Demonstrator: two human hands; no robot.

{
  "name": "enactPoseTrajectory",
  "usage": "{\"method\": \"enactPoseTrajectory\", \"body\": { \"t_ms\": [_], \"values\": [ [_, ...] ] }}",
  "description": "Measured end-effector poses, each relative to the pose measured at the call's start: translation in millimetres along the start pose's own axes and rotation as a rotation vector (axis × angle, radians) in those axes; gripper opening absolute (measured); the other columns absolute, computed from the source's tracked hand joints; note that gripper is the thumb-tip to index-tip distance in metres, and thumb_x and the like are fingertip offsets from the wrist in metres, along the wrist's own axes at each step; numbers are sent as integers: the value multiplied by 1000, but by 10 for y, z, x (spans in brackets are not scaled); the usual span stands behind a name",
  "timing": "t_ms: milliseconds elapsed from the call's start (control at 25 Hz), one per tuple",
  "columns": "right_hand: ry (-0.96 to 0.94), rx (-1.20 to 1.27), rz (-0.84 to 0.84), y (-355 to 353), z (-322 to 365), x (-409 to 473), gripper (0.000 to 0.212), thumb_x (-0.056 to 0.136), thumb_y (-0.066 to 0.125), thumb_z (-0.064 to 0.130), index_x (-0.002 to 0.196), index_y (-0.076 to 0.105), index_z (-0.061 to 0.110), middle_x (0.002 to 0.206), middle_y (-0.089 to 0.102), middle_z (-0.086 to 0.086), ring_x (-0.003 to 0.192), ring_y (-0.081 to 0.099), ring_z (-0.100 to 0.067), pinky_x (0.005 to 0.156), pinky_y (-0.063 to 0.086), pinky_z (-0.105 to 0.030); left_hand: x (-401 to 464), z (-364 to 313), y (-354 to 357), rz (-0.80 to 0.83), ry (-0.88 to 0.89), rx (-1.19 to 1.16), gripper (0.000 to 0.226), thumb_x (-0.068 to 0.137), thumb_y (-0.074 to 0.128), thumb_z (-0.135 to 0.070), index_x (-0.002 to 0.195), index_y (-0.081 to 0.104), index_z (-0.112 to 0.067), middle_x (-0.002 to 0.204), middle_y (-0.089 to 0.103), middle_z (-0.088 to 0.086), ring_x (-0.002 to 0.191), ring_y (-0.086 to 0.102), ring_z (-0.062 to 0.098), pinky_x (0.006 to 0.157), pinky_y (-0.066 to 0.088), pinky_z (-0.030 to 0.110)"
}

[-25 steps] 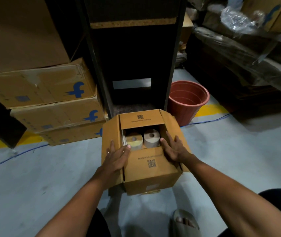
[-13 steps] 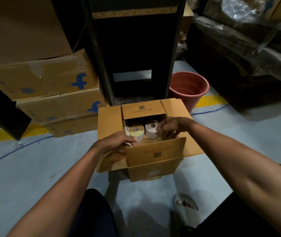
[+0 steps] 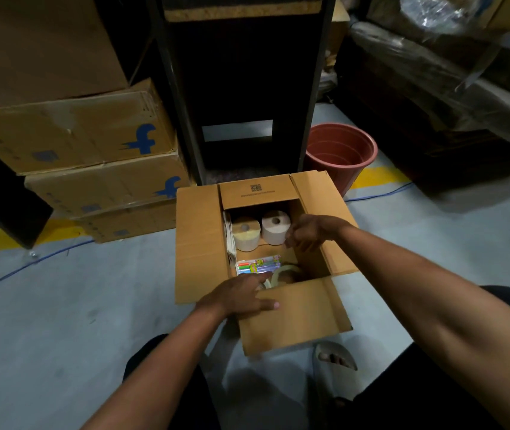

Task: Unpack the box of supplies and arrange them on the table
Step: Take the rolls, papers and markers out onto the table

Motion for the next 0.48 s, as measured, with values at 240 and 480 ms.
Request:
{"method": "enactPoseTrajectory", "body": {
  "t_ms": [240, 480],
  "values": [
    [-12, 86, -51, 94, 41, 72, 38, 97, 54, 45, 110, 63, 11, 114, 67, -15, 98, 69, -29, 92, 56, -46, -27, 10, 319, -247, 25, 466, 73, 89, 25, -68, 145, 37, -22, 150, 40, 8, 137, 38, 29, 108, 37, 42],
    [-76, -63, -171, 173, 62, 162, 53, 97, 51, 49, 135, 53, 13, 133, 57, -13, 114, 59, -29, 92, 53, -40, 5, 53, 417, -336, 13, 528, 77, 92, 23, -67, 152, 28, -18, 156, 34, 12, 147, 24, 32, 118, 23, 49]
  ]
}}
Point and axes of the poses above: each hand's wrist, its own x-axis towards the middle knuckle, its own y-axis out of the palm, z = x × y, the point moved 2 cm from there along x, towards the middle knuckle
